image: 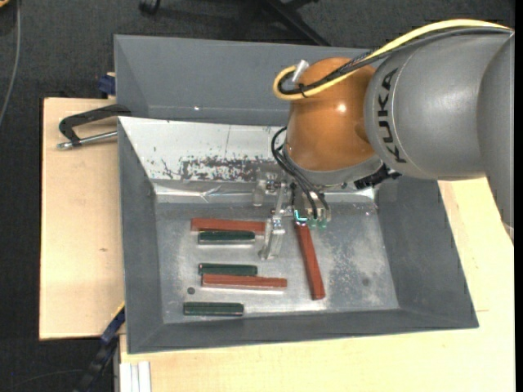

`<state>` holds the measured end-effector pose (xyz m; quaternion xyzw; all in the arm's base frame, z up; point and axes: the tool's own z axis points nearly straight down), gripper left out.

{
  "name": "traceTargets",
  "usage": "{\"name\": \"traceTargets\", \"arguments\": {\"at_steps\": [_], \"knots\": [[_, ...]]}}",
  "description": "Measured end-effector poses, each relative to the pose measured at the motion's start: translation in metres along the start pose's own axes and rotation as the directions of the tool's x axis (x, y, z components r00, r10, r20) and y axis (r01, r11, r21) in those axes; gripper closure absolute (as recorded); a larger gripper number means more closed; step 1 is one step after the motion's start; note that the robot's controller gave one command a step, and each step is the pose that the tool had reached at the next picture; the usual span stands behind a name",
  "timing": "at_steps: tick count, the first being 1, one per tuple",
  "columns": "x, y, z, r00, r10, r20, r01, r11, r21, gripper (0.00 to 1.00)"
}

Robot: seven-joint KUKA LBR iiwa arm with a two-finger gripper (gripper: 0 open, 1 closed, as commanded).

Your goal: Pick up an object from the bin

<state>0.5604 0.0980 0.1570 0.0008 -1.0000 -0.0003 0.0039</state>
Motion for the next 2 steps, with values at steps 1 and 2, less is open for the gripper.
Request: {"name": "traceTargets", "arguments": {"at_steps": [1, 2], "knots": [[-0.019, 0.013, 0.026, 1.0, 0.003, 0.019, -0.003, 1.0, -0.001, 0.0], [-0.034, 0.037, 0.089, 1.0, 0.0, 0.006, 0.0, 1.0, -0.001, 0.0]]}}
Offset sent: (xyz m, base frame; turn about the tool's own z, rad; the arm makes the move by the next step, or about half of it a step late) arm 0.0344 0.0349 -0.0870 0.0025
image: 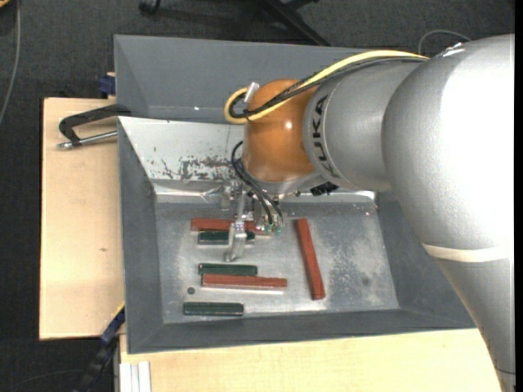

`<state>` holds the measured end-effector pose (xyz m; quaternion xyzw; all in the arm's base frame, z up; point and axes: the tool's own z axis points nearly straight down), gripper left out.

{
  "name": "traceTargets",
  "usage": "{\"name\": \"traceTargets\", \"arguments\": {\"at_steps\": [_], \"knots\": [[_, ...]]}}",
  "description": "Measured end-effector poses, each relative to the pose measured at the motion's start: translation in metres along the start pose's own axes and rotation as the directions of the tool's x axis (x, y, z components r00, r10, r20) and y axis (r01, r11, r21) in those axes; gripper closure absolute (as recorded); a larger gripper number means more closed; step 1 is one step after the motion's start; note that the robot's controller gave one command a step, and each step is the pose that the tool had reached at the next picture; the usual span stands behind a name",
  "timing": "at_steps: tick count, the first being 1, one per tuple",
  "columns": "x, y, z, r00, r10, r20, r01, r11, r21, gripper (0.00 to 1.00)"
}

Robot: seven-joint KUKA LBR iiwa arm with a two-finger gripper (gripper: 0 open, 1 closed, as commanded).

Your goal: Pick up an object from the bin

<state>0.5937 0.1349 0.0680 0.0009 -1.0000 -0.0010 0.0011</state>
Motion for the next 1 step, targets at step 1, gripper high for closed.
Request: {"name": "traceTargets", "arguments": {"at_steps": [1], "knots": [[-0.0082, -0.0035, -0.0629, 0.998, -0.07, 0.006, 0.07, 0.998, 0.0, 0.0]]}}
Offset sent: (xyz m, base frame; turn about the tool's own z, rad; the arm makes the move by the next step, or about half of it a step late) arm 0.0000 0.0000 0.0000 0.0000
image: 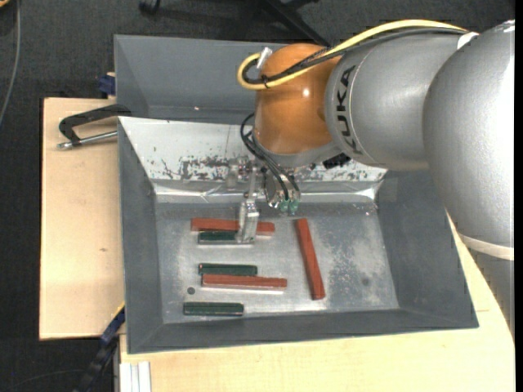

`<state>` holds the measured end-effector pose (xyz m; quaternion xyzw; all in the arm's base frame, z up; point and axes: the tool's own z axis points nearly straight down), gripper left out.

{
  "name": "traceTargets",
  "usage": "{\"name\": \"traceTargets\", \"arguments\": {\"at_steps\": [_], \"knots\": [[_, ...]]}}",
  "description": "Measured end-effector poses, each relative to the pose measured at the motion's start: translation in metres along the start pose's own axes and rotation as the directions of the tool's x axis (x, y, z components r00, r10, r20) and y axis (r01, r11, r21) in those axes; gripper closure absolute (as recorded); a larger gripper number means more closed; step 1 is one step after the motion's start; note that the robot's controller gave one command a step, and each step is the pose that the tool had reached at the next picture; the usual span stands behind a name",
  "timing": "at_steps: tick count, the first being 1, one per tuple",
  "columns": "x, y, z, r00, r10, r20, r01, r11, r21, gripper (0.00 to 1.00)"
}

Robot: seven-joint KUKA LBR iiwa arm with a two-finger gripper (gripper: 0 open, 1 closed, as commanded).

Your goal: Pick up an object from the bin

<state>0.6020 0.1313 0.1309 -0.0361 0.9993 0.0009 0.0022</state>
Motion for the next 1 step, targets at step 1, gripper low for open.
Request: {"name": "traceTargets", "arguments": {"at_steps": [1], "knots": [[0.0062, 0.0044, 0.062, 0.998, 0.069, -0.002, -0.069, 0.998, 0.0, 0.0]]}}
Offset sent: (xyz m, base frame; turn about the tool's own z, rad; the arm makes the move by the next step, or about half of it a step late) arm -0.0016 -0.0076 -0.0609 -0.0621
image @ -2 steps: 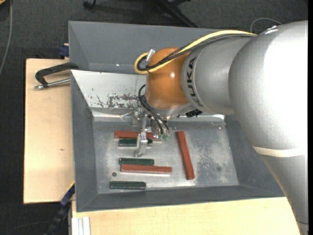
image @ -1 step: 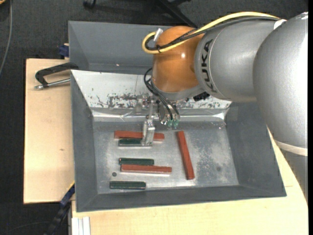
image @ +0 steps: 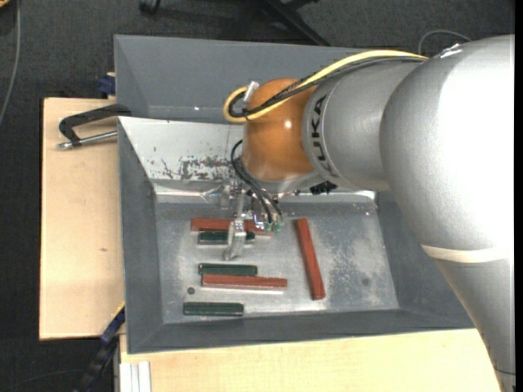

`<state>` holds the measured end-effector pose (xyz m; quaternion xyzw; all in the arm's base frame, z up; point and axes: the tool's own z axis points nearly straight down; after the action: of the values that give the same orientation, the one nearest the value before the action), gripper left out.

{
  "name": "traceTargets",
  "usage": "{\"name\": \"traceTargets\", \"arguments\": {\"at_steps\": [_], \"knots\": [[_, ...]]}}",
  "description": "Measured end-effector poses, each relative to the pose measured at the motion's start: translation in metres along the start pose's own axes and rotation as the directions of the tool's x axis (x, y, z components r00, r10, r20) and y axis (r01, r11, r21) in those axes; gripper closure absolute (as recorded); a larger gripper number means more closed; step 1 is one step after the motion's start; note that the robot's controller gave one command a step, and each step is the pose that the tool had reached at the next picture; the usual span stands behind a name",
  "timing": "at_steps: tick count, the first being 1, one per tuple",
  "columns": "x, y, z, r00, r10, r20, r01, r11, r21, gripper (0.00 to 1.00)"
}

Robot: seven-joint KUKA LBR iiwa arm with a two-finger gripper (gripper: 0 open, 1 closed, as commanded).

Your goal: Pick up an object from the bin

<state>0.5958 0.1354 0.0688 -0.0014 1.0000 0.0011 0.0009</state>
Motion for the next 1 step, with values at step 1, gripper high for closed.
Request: {"name": "traceTargets", "arguments": {"at_steps": [1], "knots": [[-0.004, -0.0026, 0.0179, 0.999, -0.05, 0.008, 0.05, 0.999, -0.002, 0.0]]}}
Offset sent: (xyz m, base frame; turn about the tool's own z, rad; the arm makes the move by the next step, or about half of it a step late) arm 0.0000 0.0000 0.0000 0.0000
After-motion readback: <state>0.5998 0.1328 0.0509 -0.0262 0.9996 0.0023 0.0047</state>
